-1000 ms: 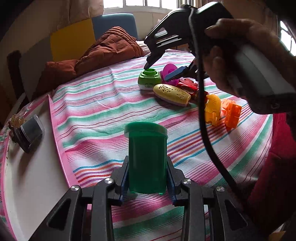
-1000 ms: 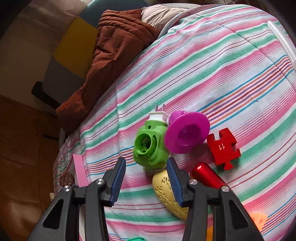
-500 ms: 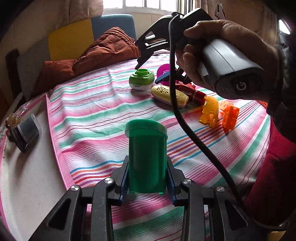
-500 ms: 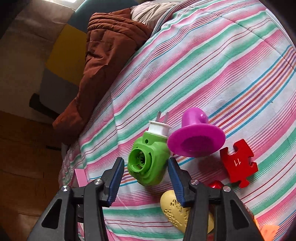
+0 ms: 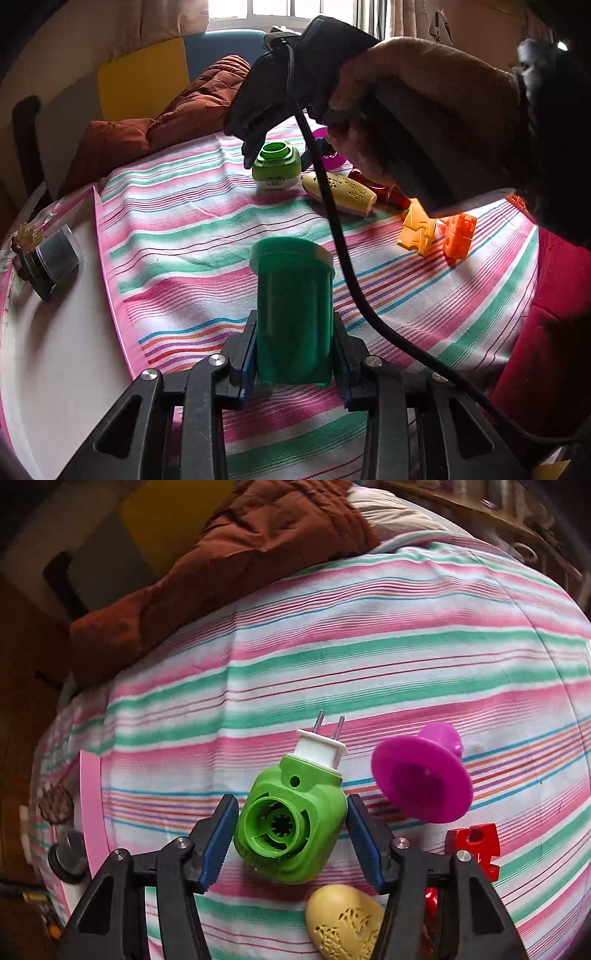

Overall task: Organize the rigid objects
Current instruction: 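Reach to the green plug-shaped object and grasp it with the right gripper, then carry the green cup into the white tray and open the left gripper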

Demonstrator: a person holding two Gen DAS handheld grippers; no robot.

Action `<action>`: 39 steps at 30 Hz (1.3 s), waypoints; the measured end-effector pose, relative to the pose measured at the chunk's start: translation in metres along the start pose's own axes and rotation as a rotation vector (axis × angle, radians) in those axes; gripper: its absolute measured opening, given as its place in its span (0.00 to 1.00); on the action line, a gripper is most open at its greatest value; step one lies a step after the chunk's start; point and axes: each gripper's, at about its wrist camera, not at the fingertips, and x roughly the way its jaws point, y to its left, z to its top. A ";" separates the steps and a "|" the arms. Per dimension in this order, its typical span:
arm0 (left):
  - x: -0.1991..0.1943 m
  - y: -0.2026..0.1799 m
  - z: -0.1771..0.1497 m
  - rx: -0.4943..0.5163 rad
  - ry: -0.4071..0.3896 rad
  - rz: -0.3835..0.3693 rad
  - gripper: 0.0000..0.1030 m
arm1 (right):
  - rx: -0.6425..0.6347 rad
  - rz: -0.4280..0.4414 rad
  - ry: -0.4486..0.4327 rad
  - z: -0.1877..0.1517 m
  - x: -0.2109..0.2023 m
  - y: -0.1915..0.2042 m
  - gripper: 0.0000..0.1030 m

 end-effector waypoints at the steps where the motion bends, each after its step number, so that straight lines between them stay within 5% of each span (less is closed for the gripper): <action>1: 0.000 0.000 0.000 0.000 -0.002 0.001 0.34 | -0.041 0.005 0.010 -0.004 -0.001 0.007 0.56; 10: -0.013 -0.004 -0.006 0.021 -0.013 0.002 0.33 | -0.366 0.143 0.044 -0.053 -0.006 0.064 0.54; 16: -0.025 -0.004 -0.006 0.015 -0.034 0.010 0.33 | -0.315 0.189 0.073 -0.056 -0.006 0.053 0.54; 39: -0.084 0.012 0.005 -0.076 -0.087 0.070 0.34 | -0.513 0.078 -0.049 -0.083 0.003 0.063 0.52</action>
